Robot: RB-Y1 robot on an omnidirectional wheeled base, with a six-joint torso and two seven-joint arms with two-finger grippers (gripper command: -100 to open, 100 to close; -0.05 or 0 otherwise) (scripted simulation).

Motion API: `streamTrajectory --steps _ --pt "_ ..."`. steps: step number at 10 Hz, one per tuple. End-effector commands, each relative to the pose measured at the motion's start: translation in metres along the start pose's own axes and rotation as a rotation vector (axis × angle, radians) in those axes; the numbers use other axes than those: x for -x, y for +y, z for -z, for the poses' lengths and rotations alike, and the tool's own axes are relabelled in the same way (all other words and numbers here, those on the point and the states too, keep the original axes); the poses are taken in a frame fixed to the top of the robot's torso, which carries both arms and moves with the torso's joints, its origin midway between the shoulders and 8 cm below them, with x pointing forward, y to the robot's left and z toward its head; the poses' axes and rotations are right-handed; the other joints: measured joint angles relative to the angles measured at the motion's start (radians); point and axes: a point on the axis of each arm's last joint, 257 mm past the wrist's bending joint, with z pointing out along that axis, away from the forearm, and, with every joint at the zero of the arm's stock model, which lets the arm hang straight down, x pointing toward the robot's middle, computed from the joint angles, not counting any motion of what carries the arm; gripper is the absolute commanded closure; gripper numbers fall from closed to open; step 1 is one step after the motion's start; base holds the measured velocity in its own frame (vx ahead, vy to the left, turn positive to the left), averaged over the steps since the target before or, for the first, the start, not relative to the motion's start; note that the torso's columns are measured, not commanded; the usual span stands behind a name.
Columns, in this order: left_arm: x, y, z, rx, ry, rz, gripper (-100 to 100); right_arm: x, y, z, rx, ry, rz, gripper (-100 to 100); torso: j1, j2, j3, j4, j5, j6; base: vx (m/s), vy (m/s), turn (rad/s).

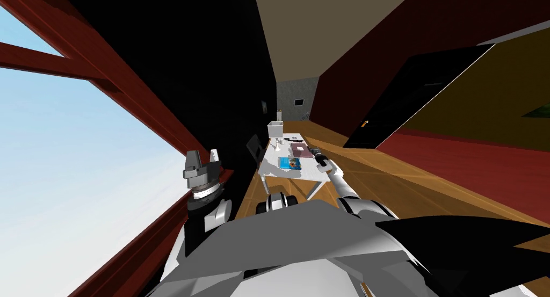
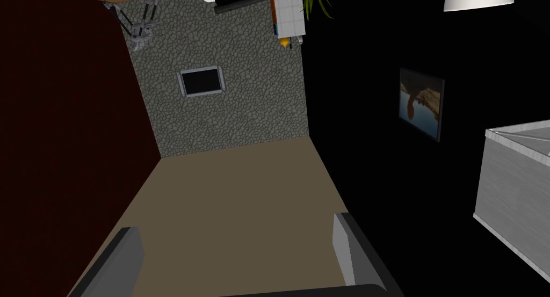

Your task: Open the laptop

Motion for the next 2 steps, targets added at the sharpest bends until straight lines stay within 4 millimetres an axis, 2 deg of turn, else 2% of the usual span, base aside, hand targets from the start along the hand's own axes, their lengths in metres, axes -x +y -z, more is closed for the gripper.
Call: streamTrajectory --steps 1,2 --pt "0.0000 0.0000 0.0000 0.000 0.000 0.000 0 0.0000 0.0000 0.0000 0.000 0.000 0.000 0 0.000 0.001 0.001 0.000 0.000 0.000 0.000 0.000 0.000" --pt "0.0000 0.0000 0.0000 0.000 0.000 0.000 0 0.0000 0.0000 0.0000 0.000 0.000 0.000 0 0.000 0.001 0.001 0.000 0.000 0.000 0.000 0.000 0.000"
